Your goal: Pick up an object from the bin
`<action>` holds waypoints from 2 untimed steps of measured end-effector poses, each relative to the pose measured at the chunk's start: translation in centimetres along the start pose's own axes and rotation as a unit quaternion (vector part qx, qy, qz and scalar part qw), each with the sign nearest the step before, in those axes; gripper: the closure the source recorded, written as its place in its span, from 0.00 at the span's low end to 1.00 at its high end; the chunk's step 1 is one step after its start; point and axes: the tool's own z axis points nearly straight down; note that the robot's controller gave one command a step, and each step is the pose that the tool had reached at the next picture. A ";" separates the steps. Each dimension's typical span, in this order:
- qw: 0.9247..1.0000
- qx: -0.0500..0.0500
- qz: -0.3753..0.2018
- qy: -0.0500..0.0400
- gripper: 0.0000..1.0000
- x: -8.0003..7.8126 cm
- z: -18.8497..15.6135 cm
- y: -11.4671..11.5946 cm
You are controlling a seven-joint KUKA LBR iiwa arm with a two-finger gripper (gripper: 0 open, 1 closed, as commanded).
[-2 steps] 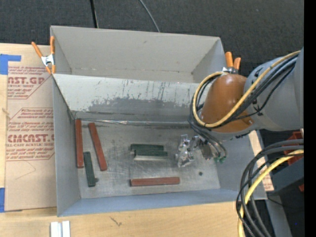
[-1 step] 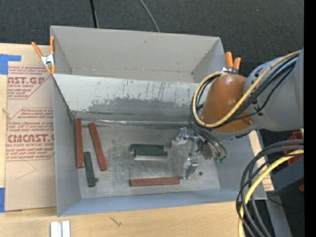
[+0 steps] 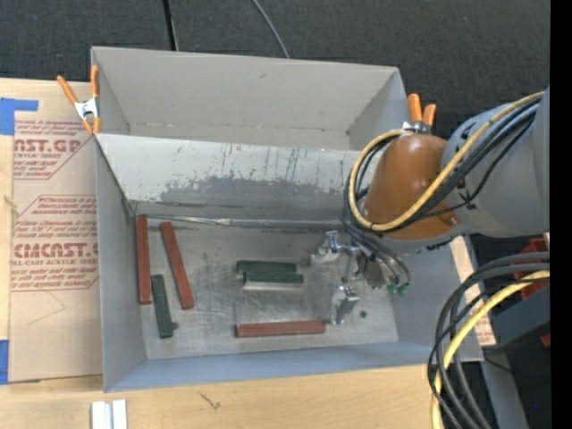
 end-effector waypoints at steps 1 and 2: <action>1.000 0.000 0.000 0.000 0.00 0.0 0.0 0.0; 1.000 0.000 0.018 0.000 0.00 0.8 -0.1 0.9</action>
Offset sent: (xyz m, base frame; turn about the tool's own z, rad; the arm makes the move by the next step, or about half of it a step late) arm -0.0166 0.0138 0.0020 0.0720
